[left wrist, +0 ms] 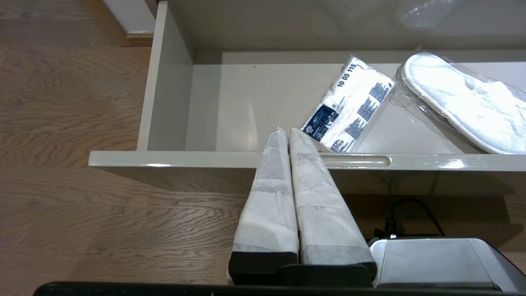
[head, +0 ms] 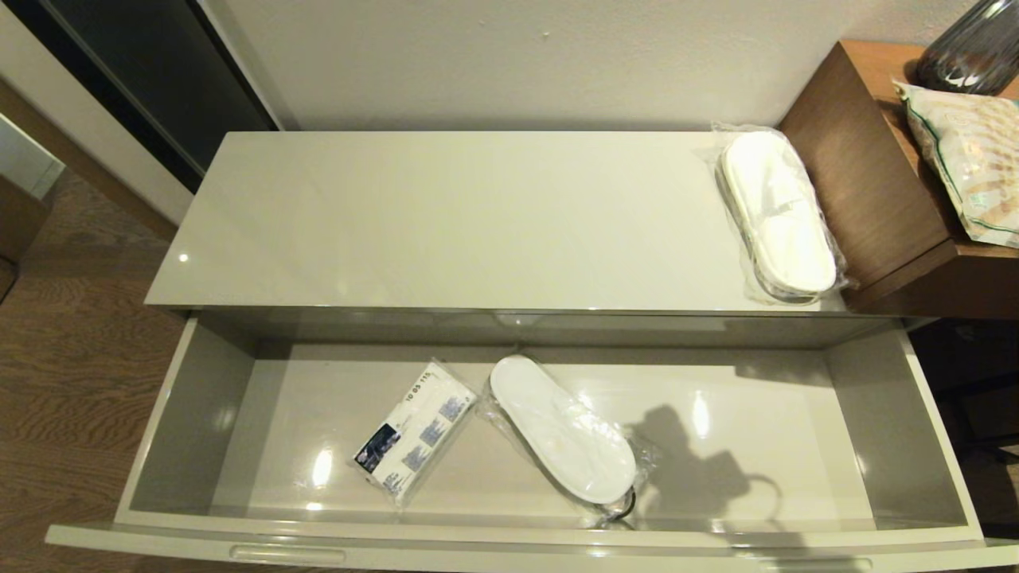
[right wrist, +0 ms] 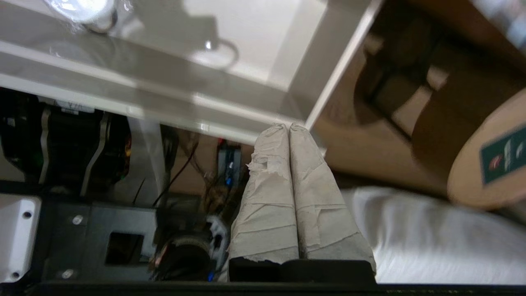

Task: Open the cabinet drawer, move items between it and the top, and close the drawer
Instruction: Take out the tissue from the drawer

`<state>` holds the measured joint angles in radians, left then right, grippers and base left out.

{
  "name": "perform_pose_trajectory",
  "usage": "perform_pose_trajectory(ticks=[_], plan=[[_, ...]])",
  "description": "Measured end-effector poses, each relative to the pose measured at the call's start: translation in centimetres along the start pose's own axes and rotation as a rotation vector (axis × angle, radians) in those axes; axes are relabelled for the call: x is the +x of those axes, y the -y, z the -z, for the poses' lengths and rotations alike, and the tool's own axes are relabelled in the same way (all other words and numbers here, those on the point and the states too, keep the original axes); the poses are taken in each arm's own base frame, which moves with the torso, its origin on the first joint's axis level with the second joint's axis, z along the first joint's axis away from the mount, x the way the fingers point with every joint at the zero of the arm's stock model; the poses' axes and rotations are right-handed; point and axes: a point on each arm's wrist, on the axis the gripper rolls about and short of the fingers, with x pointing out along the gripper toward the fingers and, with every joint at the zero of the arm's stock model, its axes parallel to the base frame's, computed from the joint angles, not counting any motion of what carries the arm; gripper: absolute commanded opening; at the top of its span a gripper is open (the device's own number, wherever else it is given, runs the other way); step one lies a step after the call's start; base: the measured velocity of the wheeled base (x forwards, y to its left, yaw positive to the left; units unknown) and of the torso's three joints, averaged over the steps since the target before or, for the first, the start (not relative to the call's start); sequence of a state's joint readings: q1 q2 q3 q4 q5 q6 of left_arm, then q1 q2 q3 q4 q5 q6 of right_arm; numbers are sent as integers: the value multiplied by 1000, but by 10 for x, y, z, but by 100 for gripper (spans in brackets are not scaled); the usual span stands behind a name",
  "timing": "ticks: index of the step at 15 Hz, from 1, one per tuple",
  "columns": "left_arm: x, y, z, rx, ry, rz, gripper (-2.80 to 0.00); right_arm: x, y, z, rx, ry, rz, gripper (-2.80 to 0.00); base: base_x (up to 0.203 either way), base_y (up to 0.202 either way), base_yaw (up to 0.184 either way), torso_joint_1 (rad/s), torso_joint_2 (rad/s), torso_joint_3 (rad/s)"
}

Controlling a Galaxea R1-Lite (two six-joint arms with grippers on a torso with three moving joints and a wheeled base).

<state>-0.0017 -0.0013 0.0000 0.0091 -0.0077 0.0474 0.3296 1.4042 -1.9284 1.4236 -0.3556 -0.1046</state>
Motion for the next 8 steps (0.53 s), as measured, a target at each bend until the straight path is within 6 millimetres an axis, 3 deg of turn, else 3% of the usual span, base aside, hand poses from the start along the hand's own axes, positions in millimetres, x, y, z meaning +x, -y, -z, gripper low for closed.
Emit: perform_pose_trajectory(ticks=[4,8], plan=[[0,0,0,0,0,0,-280,-5,-1,32,24,-118,-10,-280,0,0,0,0,0,0],[0,0,0,0,0,0,-280,-26,4,102,-5,-153,35,-280,0,0,0,0,0,0]])
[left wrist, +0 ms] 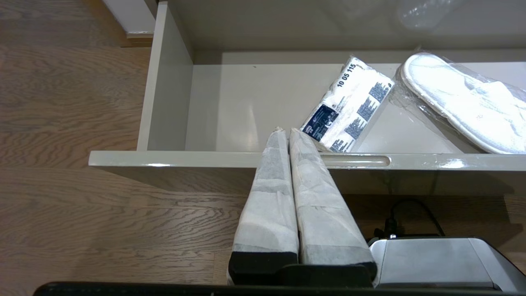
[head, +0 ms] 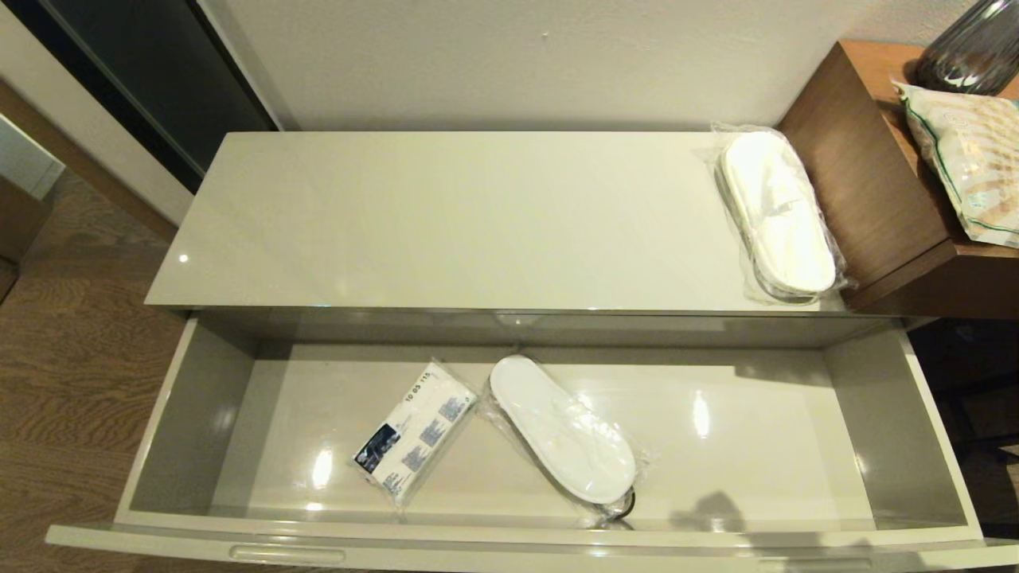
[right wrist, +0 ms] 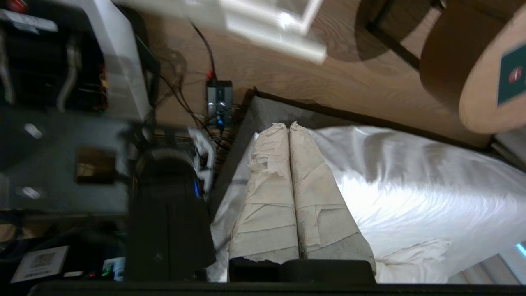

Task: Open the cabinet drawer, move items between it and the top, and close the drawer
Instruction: Take out the tissue from the drawer

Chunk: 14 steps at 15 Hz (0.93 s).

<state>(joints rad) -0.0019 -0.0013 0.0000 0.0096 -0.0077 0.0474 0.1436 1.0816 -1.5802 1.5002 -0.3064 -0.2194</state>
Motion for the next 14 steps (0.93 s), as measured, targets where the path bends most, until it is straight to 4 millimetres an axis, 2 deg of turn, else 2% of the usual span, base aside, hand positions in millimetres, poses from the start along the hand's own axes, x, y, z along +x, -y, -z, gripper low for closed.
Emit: perform_pose_trajectory(ticks=[3,6,12,14], plan=[[0,0,0,0,0,0,-280,3,-21,64,66,65,42,-280,0,0,0,0,0,0],[0,0,0,0,0,-1,-280,30,-50,106,140,186,110,-280,0,0,0,0,0,0],[0,0,0,0,1,0,-280,122,-81,143,198,515,160,-280,0,0,0,0,0,0],[0,0,0,0,0,0,-280,146,-90,152,201,668,157,-280,0,0,0,0,0,0]])
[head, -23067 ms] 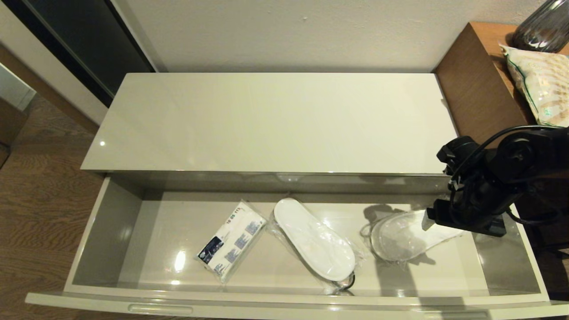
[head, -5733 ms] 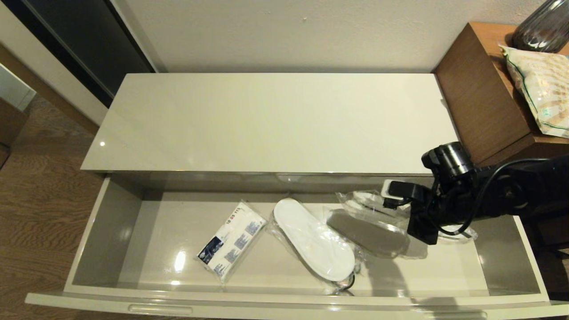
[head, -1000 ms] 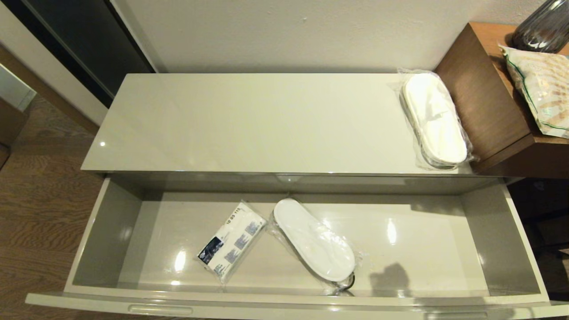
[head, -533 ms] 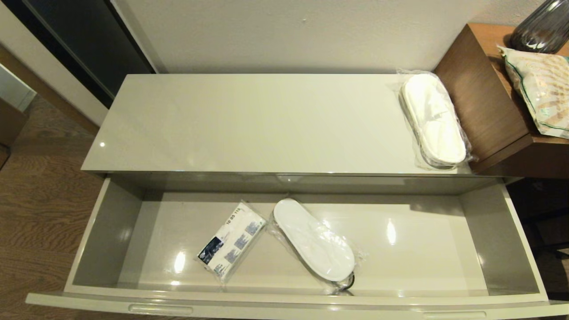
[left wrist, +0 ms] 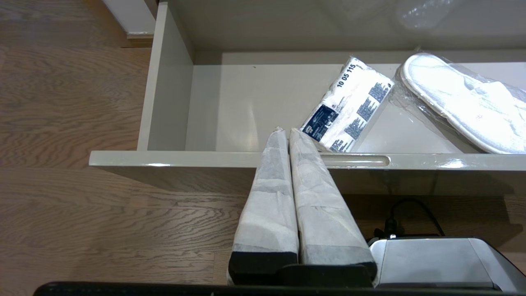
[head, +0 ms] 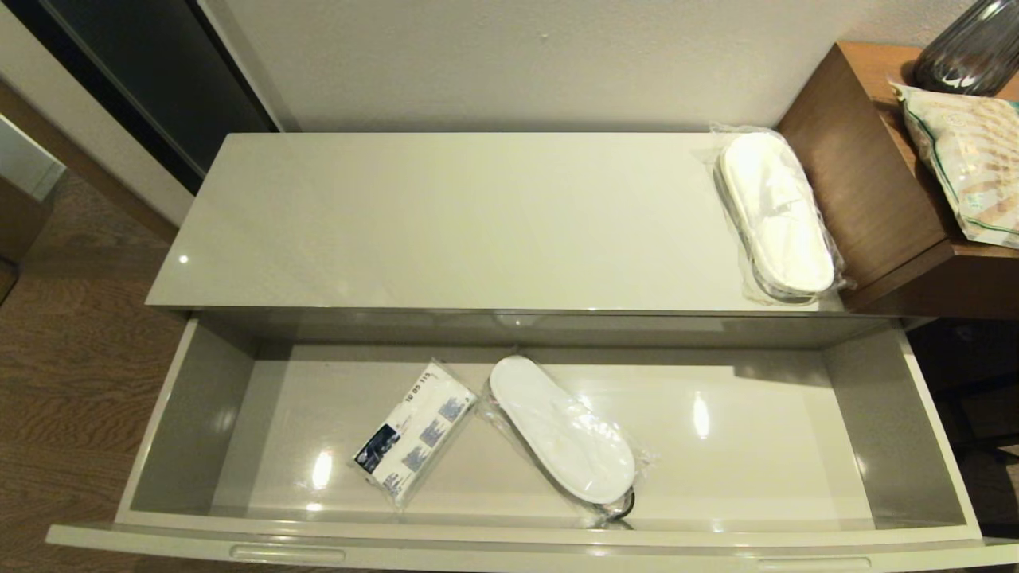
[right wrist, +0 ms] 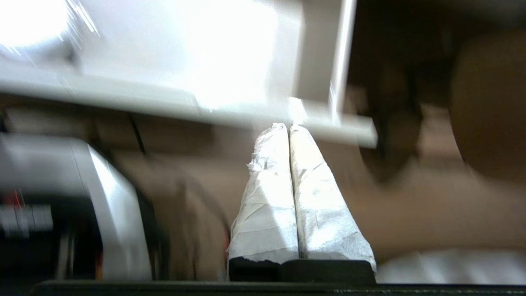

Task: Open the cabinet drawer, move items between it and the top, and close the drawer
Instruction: Take out the tissue from the drawer

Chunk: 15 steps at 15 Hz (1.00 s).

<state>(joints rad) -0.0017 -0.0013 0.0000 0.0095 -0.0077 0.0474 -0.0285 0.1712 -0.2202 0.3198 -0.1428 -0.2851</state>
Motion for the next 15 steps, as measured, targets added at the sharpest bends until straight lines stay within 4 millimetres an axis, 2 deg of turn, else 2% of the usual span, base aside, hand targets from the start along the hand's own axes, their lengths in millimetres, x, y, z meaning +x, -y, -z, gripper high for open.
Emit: perform_pose_trajectory(ticks=[2,4,7,12,15], plan=[[0,0,0,0,0,-1,-280,3,-3,4,10,147,-55,-280,0,0,0,0,0,0],[0,0,0,0,0,0,-280,8,-8,13,8,192,-105,-280,0,0,0,0,0,0],[0,0,0,0,0,0,-280,11,-9,14,49,336,-90,-280,0,0,0,0,0,0],[0,0,0,0,1,0,-280,13,-13,26,297,260,-131,-280,0,0,0,0,0,0],[0,0,0,0,0,0,-280,13,-12,25,307,273,-129,-280,0,0,0,0,0,0]])
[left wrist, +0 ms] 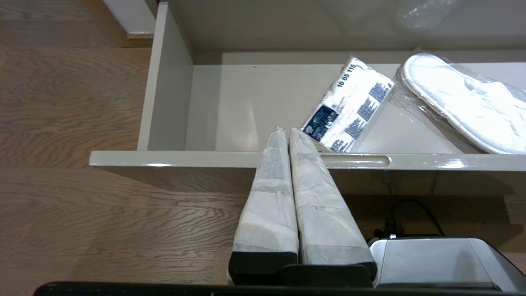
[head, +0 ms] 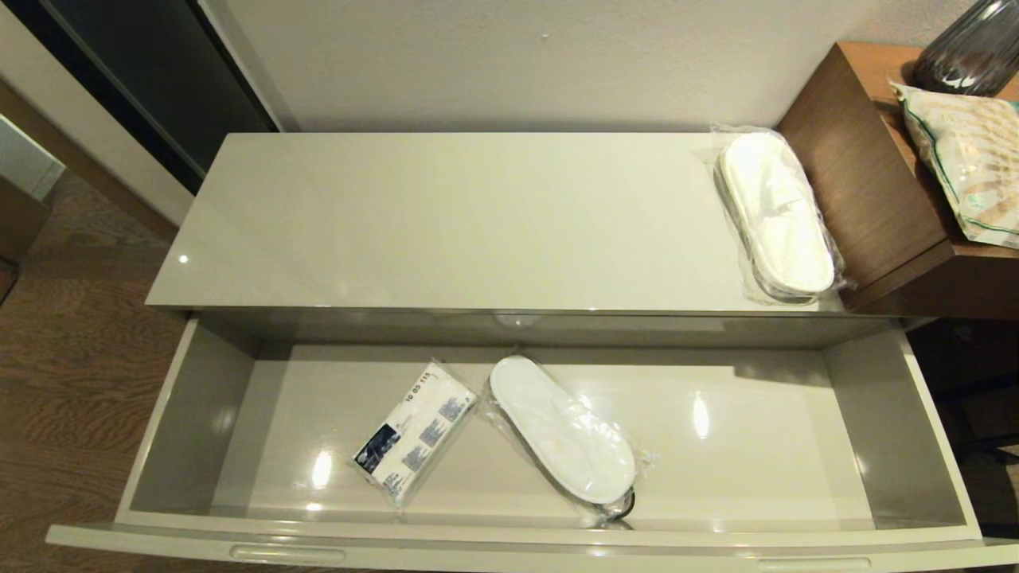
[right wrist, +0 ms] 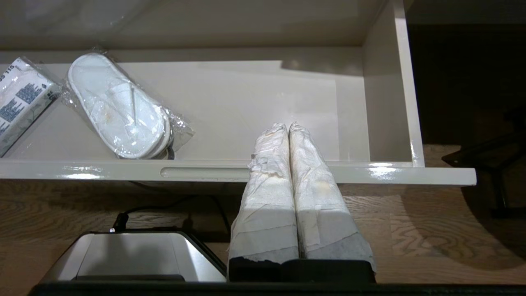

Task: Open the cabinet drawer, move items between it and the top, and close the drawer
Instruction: Take out the tissue from the drawer

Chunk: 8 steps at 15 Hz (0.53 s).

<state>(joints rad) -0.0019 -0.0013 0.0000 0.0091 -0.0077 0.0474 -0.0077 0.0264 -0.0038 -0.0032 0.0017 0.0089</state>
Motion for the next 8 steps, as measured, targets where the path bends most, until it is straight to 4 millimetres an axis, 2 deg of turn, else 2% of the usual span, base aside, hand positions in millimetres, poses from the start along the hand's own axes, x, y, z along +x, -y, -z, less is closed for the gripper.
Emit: perform_pose_trajectory(ticks=[8], plan=[[0,0,0,3,-1,2,-280,0,0,0,0,0,0,-280,0,0,0,0,0,0]])
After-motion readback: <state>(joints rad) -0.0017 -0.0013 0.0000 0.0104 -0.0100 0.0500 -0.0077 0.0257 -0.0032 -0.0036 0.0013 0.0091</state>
